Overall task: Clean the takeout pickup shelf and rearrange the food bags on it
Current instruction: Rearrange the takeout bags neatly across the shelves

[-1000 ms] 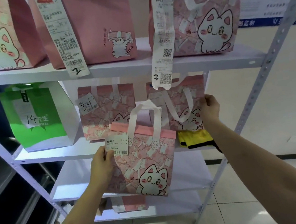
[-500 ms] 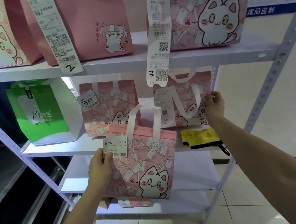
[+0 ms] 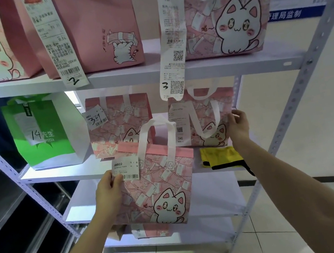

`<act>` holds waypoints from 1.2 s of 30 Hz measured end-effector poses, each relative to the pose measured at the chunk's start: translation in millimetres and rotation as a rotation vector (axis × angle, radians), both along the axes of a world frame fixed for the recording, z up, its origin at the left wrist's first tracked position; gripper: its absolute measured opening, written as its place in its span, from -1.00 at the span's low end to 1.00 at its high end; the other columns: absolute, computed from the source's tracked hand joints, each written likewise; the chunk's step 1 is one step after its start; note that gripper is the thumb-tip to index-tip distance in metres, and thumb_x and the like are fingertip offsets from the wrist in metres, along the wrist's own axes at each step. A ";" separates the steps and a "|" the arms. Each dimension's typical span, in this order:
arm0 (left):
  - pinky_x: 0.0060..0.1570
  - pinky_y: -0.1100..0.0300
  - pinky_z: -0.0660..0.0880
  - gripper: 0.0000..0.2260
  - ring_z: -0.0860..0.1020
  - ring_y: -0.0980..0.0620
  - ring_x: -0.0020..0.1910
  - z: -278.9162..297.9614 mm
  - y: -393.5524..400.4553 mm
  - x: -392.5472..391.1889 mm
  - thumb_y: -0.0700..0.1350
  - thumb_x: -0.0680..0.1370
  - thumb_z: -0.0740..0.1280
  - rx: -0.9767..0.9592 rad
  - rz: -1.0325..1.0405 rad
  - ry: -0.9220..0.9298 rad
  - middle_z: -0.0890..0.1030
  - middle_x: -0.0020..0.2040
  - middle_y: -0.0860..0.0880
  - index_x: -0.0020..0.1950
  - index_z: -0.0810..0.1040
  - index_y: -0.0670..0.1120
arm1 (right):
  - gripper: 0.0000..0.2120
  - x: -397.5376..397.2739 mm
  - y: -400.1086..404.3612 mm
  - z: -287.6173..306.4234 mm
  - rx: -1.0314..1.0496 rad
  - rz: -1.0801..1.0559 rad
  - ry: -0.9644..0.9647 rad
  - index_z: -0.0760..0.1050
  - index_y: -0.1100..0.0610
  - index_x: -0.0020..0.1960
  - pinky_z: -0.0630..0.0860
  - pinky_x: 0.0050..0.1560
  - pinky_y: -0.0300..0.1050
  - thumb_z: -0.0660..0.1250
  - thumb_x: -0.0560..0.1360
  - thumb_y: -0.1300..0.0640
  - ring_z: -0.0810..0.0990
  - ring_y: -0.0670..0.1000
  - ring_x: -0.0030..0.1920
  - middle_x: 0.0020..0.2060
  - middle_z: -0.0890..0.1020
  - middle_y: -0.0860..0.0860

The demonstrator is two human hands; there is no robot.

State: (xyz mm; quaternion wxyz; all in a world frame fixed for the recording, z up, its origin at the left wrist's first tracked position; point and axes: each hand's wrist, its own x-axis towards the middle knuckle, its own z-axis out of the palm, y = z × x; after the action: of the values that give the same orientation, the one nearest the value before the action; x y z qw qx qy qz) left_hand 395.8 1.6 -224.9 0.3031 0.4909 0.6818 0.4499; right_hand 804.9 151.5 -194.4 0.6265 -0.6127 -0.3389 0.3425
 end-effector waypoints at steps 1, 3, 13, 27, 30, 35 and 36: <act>-0.02 -0.24 0.64 -0.88 0.68 -0.09 -0.04 0.4 -0.2 0.4 -0.04 0.69 0.23 0.005 -0.003 -0.002 0.70 -0.02 0.05 0.01 0.54 0.03 | -0.84 -0.6 -4.2 0.7 0.017 -0.002 -0.007 0.46 0.01 0.24 0.65 -0.04 0.00 0.28 0.68 0.02 0.68 0.01 0.02 0.07 0.65 -0.05; -0.01 -0.24 0.64 -0.88 0.68 -0.09 -0.03 0.6 0.1 0.2 -0.05 0.69 0.24 0.012 -0.014 -0.016 0.70 -0.02 0.04 0.01 0.54 0.02 | -0.78 -1.3 -12.3 1.1 0.054 -0.005 -0.037 0.45 0.05 0.30 0.60 -0.06 -0.12 0.28 0.67 0.04 0.64 -0.02 0.05 0.08 0.61 -0.07; 0.00 -0.27 0.64 -0.89 0.68 -0.11 -0.01 -0.8 7.5 -4.9 -0.10 0.67 0.25 0.055 -0.058 -0.113 0.70 -0.04 -0.03 -0.02 0.52 -0.07 | -0.69 -29.8 -54.6 -1.9 0.122 -0.041 -0.150 0.48 0.08 0.34 0.53 0.30 -0.10 0.28 0.67 -0.03 0.55 -0.03 0.27 0.25 0.57 0.00; 0.07 -0.21 0.60 -0.90 0.63 -0.08 0.01 5.1 -11.7 -96.0 -0.12 0.64 0.23 0.090 -0.162 -0.136 0.67 -0.02 -0.03 0.05 0.53 -0.06 | -0.89 -220.8 -172.2 -22.8 0.126 0.061 -0.165 0.54 0.07 0.16 0.53 0.08 -0.27 0.26 0.68 0.17 0.61 -0.10 0.07 0.05 0.65 -0.03; 0.06 -0.16 0.60 -0.89 0.63 -0.05 0.01 1.2 -27.1 -129.3 -0.12 0.65 0.22 0.108 -0.179 -0.137 0.67 -0.01 -0.01 0.06 0.54 -0.05 | -0.85 -263.7 -194.8 -35.6 0.086 0.081 -0.149 0.55 0.09 0.21 0.60 0.08 -0.17 0.28 0.68 0.12 0.66 -0.07 0.08 0.07 0.68 -0.03; 0.03 -0.17 0.63 -0.88 0.64 -0.05 0.01 -15.1 -51.5 -185.0 -0.10 0.66 0.20 0.055 -0.197 -0.158 0.65 0.00 -0.04 0.05 0.52 -0.06 | -0.85 -334.9 -233.4 -52.8 0.017 0.090 -0.131 0.57 0.12 0.18 0.64 -0.07 -0.20 0.29 0.68 0.09 0.70 -0.09 -0.01 0.02 0.71 0.00; 0.02 -0.16 0.64 -0.88 0.64 -0.05 0.01 -19.9 -55.3 -195.8 -0.10 0.66 0.20 0.042 -0.199 -0.159 0.66 -0.01 -0.04 0.05 0.52 -0.07 | -0.85 -347.6 -238.9 -56.5 0.006 0.094 -0.134 0.57 0.12 0.16 0.66 -0.06 -0.13 0.29 0.68 0.09 0.70 -0.05 -0.01 0.00 0.71 0.01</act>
State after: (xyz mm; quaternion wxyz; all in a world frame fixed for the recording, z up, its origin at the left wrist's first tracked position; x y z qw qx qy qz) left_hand 200.1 -53.7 -244.8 0.3890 0.5253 0.5940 0.4689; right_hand 457.3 -87.4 -250.9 0.5876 -0.6156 -0.4095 0.3286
